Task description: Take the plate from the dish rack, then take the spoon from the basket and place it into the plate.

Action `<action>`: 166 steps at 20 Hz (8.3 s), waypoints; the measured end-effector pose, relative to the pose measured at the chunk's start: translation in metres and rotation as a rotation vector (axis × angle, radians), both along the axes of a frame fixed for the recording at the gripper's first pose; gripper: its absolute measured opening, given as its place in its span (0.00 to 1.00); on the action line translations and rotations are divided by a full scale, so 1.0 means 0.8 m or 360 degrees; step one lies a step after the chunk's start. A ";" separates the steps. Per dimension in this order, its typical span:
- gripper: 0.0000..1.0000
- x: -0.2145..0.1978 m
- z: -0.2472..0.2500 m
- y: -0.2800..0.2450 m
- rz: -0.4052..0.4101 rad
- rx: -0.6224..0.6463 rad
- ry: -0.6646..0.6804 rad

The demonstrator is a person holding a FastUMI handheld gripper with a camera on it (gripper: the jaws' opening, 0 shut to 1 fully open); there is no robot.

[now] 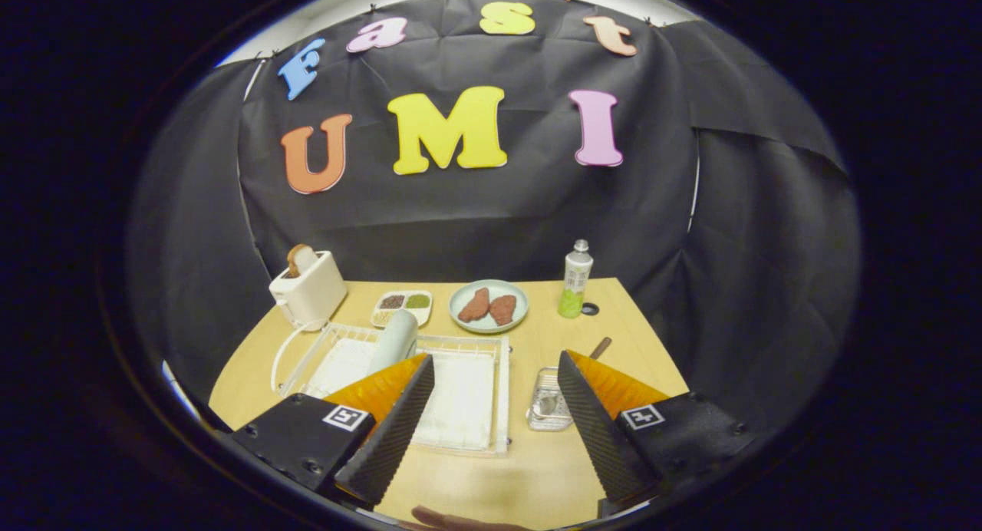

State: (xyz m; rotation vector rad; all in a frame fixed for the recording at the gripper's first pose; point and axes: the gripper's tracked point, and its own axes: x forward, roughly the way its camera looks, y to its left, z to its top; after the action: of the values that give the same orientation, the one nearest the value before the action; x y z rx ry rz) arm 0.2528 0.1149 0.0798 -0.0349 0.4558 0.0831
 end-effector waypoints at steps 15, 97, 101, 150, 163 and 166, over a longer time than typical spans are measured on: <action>0.88 0.105 -0.054 0.132 -0.0188 -0.0203 0.0697; 0.90 -0.022 -0.190 -0.165 -0.0036 0.0043 -0.0178; 0.91 0.042 -0.170 -0.166 0.0034 0.0140 -0.0286; 0.11 -0.147 0.066 -0.020 0.0082 -0.0086 -0.1043; 0.15 -0.181 -0.182 0.068 0.0215 -0.0039 -0.0835; 0.16 -0.171 -0.217 0.064 0.0152 -0.0055 -0.0771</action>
State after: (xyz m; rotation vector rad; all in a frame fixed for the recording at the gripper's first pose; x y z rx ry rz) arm 0.1162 0.1661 -0.0936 -0.1081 -0.0288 0.1563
